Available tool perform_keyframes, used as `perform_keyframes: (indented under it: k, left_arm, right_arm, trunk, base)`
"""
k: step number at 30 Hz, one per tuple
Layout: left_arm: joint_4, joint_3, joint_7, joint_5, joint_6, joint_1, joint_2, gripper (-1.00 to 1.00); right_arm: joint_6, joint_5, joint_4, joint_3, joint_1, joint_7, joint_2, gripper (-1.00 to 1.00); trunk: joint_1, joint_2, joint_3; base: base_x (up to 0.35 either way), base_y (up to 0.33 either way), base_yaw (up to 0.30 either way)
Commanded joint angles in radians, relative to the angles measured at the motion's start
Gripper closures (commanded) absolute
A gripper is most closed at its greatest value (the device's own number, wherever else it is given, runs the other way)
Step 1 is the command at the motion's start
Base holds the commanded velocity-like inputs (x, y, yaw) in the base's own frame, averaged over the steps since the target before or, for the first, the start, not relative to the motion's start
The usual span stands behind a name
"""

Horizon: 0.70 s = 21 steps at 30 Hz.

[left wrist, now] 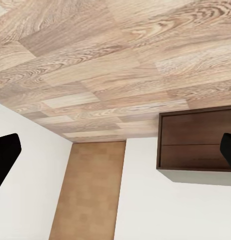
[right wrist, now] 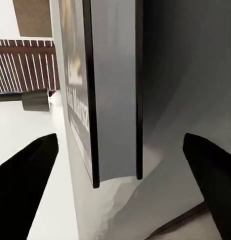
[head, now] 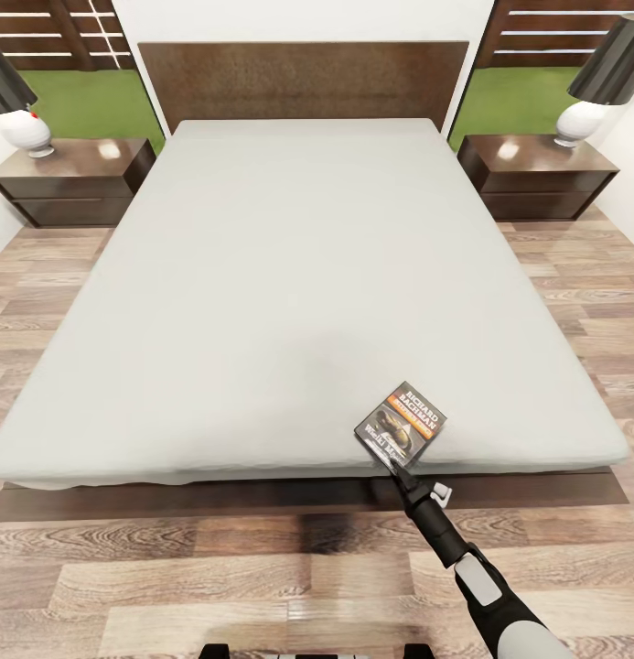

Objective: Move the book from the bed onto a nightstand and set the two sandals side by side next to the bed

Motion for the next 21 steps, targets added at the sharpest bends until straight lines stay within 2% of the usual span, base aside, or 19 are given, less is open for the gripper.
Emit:
perform_keyframes:
  k: [1, 21]
  left_arm:
    - [0.0, -0.009, 0.002, 0.01, -0.003, 0.0, 0.0, -1.0]
    - [-0.001, -0.009, 0.002, 0.01, -0.003, 0.0, 0.0, -1.0]
  right_arm:
    - [0.011, -0.006, 0.001, -0.001, 0.0, 0.003, 0.0, 1.0]
    - [0.011, -0.006, 0.001, 0.0, 0.0, 0.003, -0.001, 1.0]
  trunk:
    - [0.0, 0.0, 0.0]
    - [0.0, 0.0, 0.0]
  base:
    - [0.0, 0.0, 0.0]
    - [0.0, 0.0, 0.0]
